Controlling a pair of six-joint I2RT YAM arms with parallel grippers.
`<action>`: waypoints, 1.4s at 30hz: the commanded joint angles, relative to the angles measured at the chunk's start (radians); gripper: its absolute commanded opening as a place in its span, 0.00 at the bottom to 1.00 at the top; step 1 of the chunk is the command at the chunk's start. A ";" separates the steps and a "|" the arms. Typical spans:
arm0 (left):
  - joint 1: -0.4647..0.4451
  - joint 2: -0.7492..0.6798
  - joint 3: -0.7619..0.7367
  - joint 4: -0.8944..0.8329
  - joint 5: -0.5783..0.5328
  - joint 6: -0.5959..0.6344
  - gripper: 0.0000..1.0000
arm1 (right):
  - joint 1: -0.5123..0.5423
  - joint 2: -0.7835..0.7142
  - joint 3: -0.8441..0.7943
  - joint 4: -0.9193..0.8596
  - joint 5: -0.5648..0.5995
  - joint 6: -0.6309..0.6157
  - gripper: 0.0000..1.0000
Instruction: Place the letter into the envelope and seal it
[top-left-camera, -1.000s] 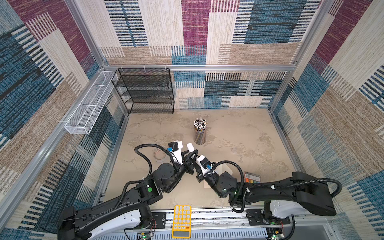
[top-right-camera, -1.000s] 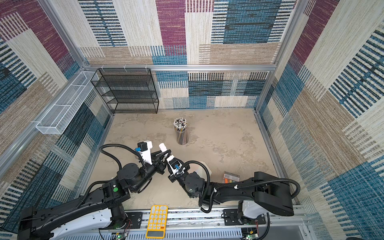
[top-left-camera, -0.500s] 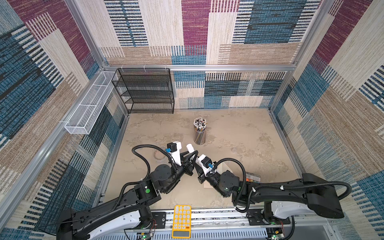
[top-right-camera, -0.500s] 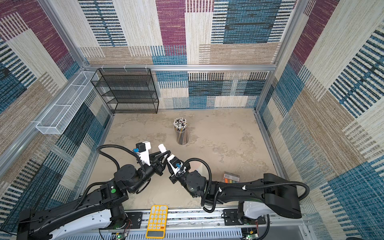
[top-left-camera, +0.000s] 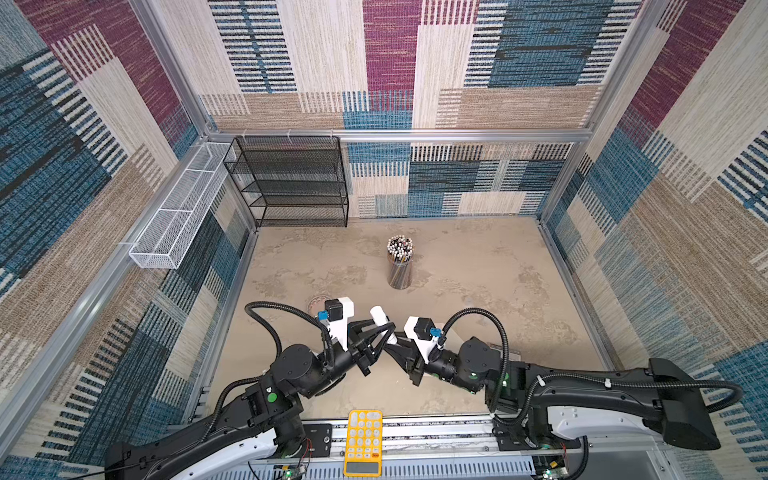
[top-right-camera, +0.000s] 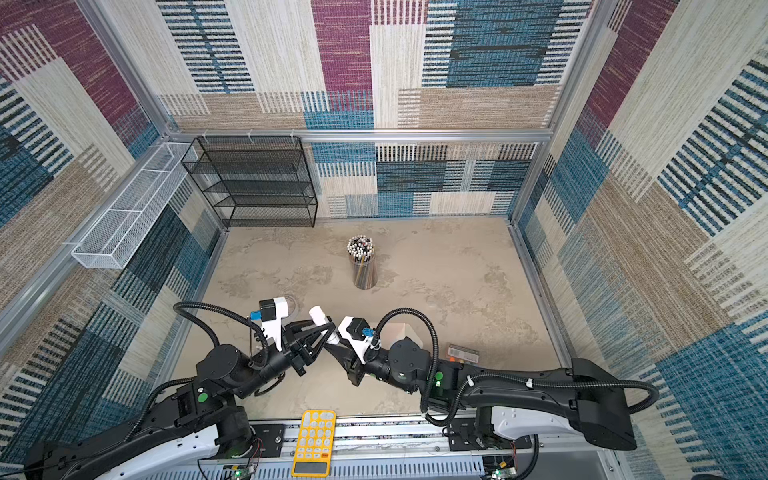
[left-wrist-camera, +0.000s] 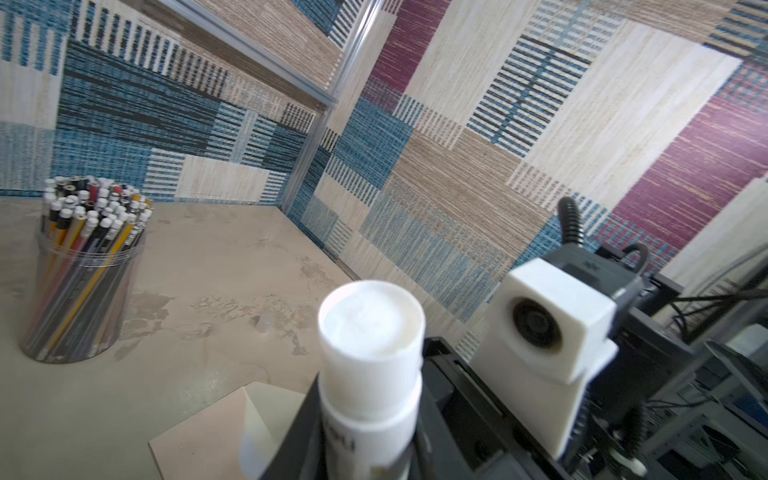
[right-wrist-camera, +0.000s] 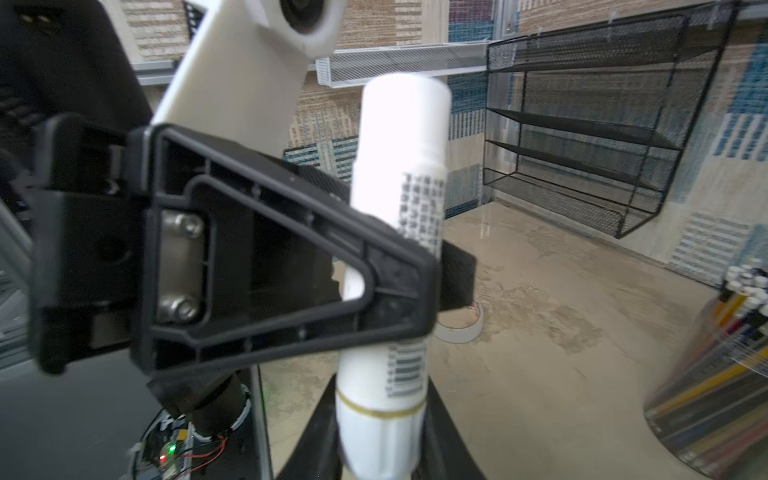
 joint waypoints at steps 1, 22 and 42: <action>0.001 -0.037 -0.041 -0.145 0.177 0.007 0.00 | -0.009 -0.052 -0.013 0.110 -0.199 0.067 0.11; 0.001 -0.109 0.033 -0.300 -0.113 0.016 0.00 | -0.078 -0.082 -0.117 0.019 -0.181 -0.024 0.56; -0.001 0.172 0.116 -0.152 -0.485 -0.014 0.00 | 0.020 0.341 -0.018 0.408 0.412 -0.132 0.64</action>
